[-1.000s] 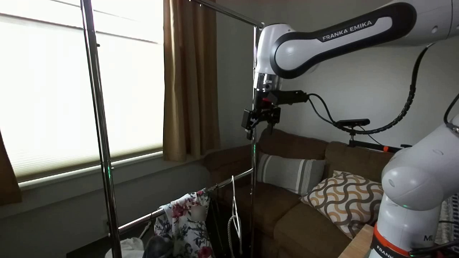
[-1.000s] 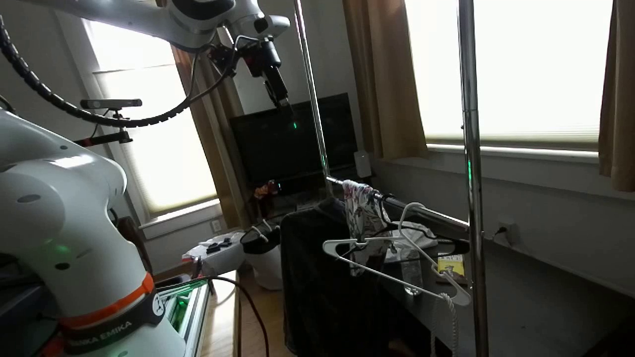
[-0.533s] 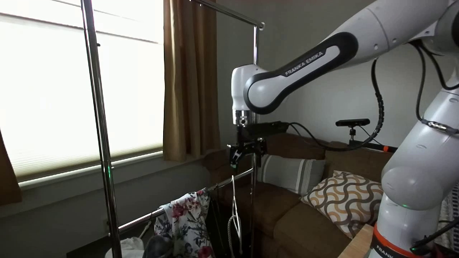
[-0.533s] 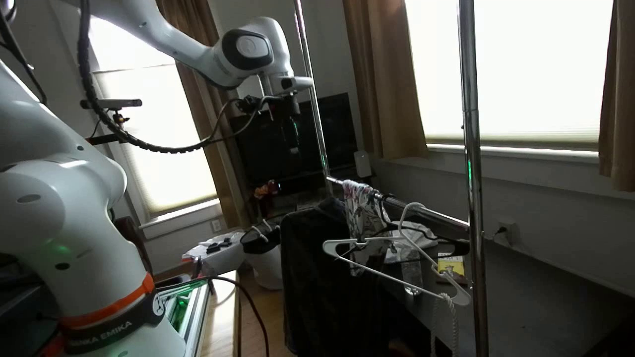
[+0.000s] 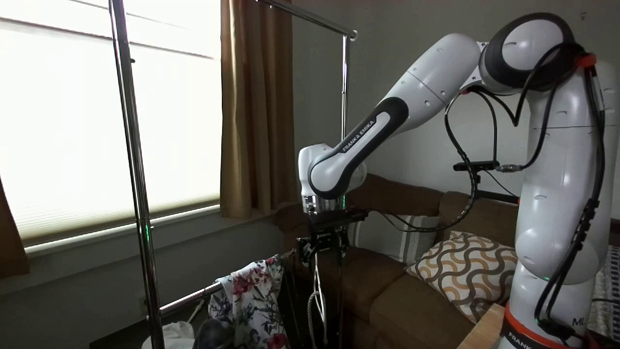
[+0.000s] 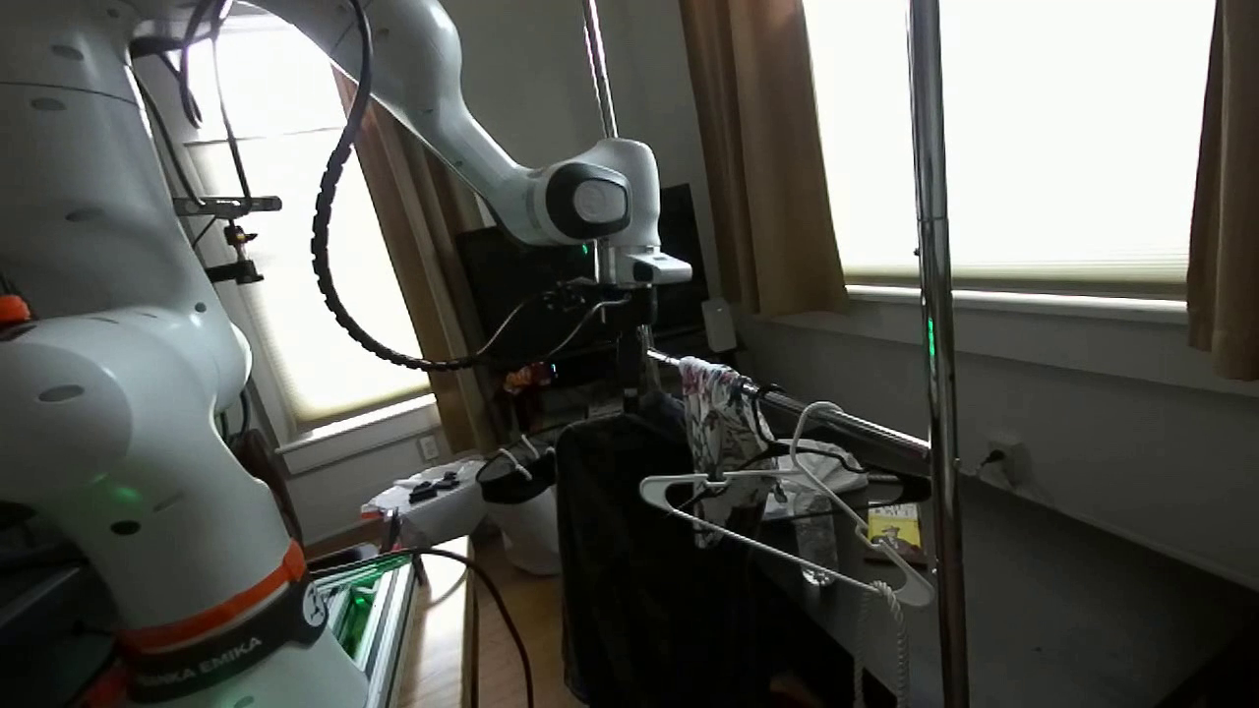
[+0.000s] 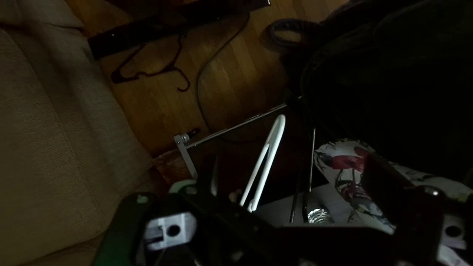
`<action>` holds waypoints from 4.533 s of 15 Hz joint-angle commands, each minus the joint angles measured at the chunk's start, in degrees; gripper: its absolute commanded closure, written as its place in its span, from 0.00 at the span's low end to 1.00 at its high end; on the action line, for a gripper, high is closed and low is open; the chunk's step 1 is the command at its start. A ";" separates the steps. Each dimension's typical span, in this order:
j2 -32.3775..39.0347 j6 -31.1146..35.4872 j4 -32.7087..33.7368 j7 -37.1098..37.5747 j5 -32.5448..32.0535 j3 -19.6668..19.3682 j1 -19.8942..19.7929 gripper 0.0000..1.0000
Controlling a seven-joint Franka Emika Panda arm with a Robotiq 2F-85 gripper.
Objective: Move the white hanger to the upper rail
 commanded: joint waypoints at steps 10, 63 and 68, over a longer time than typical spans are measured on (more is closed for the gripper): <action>9.72 28.67 -4.37 -10.94 14.48 -6.40 3.67 0.00; 4.03 49.48 -23.66 18.06 -41.03 -35.65 14.86 0.98; 3.68 48.31 -23.51 24.88 -64.29 -41.70 15.65 0.98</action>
